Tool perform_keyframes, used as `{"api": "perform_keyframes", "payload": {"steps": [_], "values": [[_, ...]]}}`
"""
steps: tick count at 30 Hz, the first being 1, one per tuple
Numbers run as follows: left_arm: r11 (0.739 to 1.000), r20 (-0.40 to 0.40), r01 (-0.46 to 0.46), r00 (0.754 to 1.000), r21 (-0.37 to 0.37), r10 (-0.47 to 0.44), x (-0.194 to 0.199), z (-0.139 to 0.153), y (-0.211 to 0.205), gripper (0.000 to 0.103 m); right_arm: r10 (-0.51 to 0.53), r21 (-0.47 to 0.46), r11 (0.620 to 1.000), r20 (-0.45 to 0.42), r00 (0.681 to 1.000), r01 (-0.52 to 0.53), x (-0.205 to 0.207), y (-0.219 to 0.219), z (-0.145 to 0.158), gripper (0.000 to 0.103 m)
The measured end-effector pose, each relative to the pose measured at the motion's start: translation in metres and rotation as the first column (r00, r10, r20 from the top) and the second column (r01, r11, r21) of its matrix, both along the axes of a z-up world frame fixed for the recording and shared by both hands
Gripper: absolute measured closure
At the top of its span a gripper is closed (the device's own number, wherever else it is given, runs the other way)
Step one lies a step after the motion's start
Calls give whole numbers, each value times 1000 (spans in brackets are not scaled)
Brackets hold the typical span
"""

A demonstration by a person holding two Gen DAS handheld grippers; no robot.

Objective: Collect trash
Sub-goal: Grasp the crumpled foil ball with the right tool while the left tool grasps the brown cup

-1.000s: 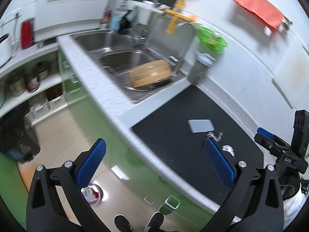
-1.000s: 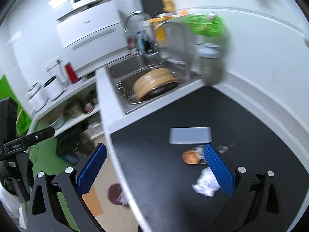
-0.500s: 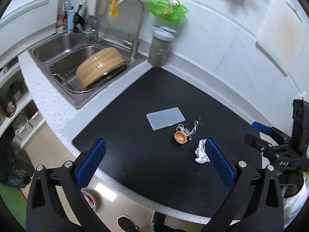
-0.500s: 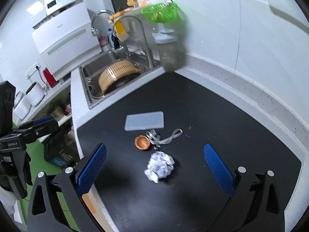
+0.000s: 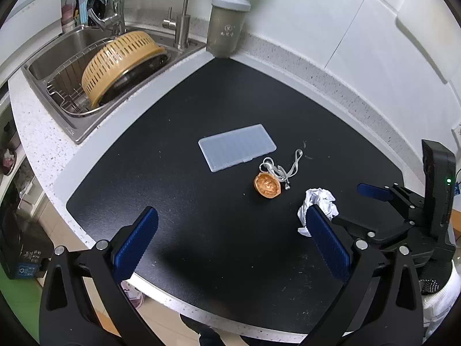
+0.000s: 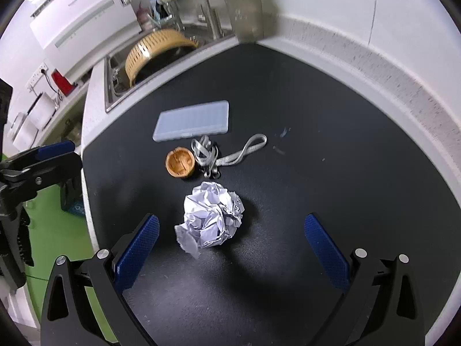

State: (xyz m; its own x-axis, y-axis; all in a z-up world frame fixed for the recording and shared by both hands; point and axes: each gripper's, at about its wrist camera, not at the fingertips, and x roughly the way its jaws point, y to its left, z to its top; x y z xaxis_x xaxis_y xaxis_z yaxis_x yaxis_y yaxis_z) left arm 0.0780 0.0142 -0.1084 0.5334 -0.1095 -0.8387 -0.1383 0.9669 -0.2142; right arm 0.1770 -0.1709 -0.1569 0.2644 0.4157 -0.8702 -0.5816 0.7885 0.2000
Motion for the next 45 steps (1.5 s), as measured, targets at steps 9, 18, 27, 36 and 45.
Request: {"api": "perform_keyframes", "payload": {"steps": [9, 18, 27, 36, 45], "values": [[1000, -19, -13, 1000, -7, 13, 4, -7, 4, 3, 43, -12, 999, -40, 998, -43, 5, 16, -21, 8], [1000, -14, -4, 1000, -22, 4, 7, -8, -1, 3, 57, -10, 998, -55, 997, -58, 2, 16, -19, 60], [998, -29, 54, 998, -14, -54, 28, -21, -26, 3, 2, 23, 1000, -30, 1000, -2, 7, -20, 8, 61], [994, -57, 107, 993, 18, -106, 57, -47, -48, 3, -48, 58, 997, -13, 999, 49, 20, -48, 23, 61], [992, -76, 118, 990, 36, -115, 68, -64, -55, 39, -74, 74, 994, -31, 997, 76, 31, -66, 18, 61]]}}
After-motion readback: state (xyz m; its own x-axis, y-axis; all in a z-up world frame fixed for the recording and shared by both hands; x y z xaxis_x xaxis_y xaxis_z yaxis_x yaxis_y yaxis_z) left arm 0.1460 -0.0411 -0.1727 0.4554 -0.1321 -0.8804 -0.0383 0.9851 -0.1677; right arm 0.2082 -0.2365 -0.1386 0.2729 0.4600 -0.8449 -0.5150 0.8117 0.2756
